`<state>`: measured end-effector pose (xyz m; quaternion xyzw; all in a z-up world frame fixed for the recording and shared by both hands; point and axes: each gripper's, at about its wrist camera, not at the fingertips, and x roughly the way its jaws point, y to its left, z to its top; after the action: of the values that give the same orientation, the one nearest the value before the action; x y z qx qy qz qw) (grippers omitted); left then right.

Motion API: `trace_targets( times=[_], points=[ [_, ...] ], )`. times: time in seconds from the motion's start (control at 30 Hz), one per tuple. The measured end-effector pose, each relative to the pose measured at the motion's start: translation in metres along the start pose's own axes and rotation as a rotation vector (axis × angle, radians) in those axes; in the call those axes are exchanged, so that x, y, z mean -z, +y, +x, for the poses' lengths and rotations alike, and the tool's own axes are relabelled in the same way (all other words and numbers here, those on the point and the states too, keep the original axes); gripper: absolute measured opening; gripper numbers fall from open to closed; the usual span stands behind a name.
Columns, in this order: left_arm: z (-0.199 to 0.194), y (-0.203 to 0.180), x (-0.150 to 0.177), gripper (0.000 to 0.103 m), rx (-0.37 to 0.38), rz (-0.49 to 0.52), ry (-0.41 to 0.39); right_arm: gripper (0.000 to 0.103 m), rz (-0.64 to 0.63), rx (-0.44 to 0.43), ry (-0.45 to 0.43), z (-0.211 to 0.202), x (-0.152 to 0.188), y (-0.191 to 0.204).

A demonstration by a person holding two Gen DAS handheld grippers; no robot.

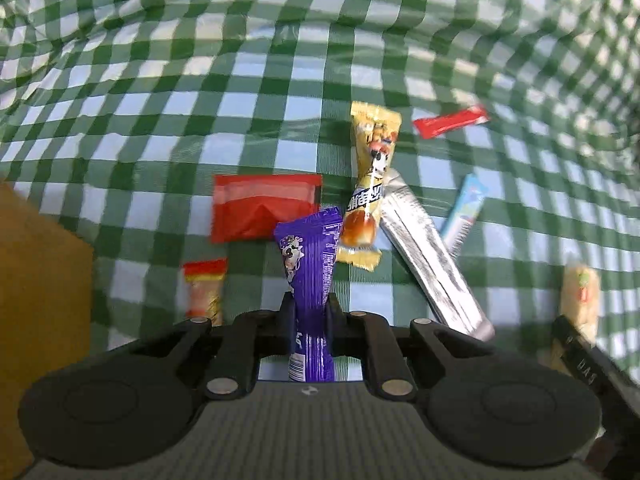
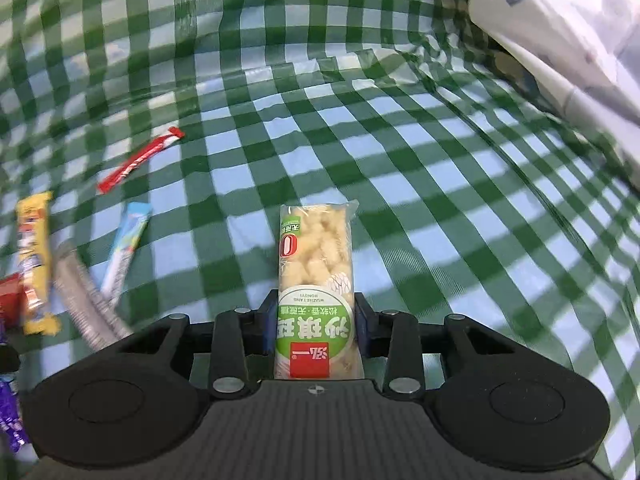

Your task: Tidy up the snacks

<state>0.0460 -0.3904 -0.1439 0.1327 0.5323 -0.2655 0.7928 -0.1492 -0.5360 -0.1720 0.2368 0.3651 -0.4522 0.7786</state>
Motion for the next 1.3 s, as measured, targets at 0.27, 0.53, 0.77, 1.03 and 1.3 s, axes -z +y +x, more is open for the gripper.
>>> trace_targets(
  times=[0.27, 0.53, 0.77, 1.03, 1.3],
  points=[
    [-0.113, 0.053, 0.058, 0.015, 0.139, 0.048, -0.062, 0.038, 0.045, -0.116, -0.054, -0.113, 0.043, 0.007],
    [-0.230, 0.134, 0.139, 0.015, 0.095, 0.079, -0.153, 0.038, -0.053, -0.311, -0.096, -0.254, 0.108, 0.057],
    [-0.297, 0.223, 0.207, 0.015, 0.007, 0.012, -0.193, 0.038, -0.189, -0.521, -0.053, -0.337, 0.176, 0.106],
    [-0.336, 0.301, 0.271, 0.015, -0.030, -0.041, -0.242, 0.038, -0.358, -0.618, -0.025, -0.408, 0.235, 0.163],
    [-0.352, 0.327, 0.301, 0.015, 0.020, -0.074, -0.288, 0.038, -0.406, -0.585, -0.065, -0.444, 0.256, 0.175]
  ],
)
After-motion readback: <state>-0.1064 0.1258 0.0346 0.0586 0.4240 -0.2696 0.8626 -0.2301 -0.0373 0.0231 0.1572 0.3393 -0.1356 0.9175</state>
